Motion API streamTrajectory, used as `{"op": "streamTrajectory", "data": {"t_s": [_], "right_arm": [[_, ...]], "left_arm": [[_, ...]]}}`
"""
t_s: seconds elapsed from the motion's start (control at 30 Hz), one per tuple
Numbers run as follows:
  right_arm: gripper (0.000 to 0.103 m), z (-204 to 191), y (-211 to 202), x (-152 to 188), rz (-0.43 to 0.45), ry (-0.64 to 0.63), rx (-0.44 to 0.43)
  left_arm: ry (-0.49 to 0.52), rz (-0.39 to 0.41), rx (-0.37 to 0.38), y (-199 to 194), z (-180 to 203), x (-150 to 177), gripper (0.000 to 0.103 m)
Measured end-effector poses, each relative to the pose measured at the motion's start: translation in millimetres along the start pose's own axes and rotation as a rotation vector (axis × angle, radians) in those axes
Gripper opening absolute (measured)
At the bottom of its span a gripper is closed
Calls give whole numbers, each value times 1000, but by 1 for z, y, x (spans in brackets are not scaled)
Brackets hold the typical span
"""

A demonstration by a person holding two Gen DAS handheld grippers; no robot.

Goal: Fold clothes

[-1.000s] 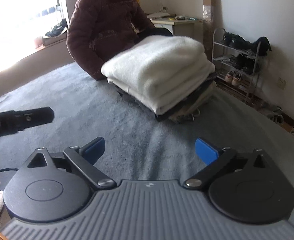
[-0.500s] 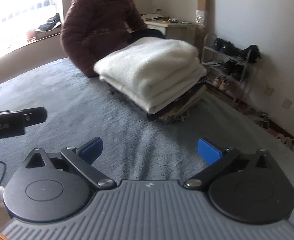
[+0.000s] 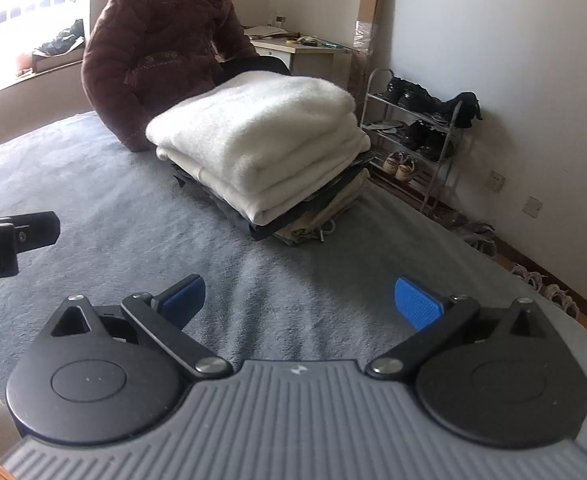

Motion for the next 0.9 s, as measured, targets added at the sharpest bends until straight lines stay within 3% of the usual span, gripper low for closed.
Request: {"op": "streamTrajectory", "data": {"t_s": [0.47, 0.9], "right_arm": [[102, 0, 1, 3, -3, -26, 33], [102, 0, 2, 4, -14, -24, 44]], "left_arm": [[-6, -27, -91, 9, 3, 6, 103], [-3, -34, -92, 10, 3, 8, 103]]}}
Point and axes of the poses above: each gripper's, at about its wrist camera, not at the fingertips, and y roughly the way its jaws point, z to its right, x to its underside, the point moved 4 cm from there along y, roughly the way its jaws point, and after that the axes turned 11 degrees about -z, right-handed, at the moved point
